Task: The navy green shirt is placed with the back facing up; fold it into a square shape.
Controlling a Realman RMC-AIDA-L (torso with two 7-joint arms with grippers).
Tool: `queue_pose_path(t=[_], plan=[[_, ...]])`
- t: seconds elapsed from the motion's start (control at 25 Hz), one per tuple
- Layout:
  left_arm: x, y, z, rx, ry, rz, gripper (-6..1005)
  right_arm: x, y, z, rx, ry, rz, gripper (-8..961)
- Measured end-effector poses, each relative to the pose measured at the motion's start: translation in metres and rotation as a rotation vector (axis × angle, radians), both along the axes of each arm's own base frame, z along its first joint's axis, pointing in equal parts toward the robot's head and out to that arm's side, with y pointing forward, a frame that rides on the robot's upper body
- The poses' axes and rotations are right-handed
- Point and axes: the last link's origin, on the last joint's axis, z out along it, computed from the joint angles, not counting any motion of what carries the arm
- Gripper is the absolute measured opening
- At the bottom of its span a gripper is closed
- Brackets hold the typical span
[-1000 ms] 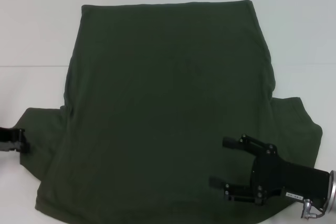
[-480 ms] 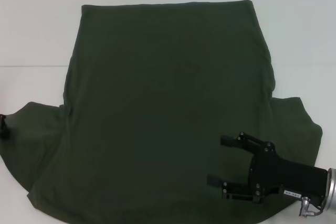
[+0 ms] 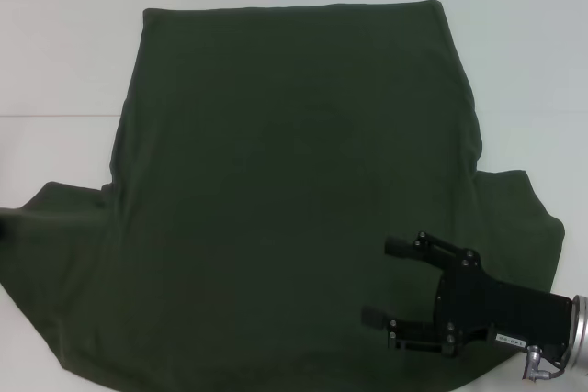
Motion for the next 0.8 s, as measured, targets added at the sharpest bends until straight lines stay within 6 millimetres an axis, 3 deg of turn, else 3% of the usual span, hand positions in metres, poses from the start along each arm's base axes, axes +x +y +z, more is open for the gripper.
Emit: queue_pose_path(t=[0.36,0.8], plan=[[0.014,0.001,-0.016,-0.049,-0.043,-0.012,3,0.000,0.000,0.000,0.000,0.001,0.000,939],[0.065,0.010,-0.059,-0.156,-0.113,-0.094,3,0.001,-0.002,-0.002,-0.002,0.000,-0.003,938]])
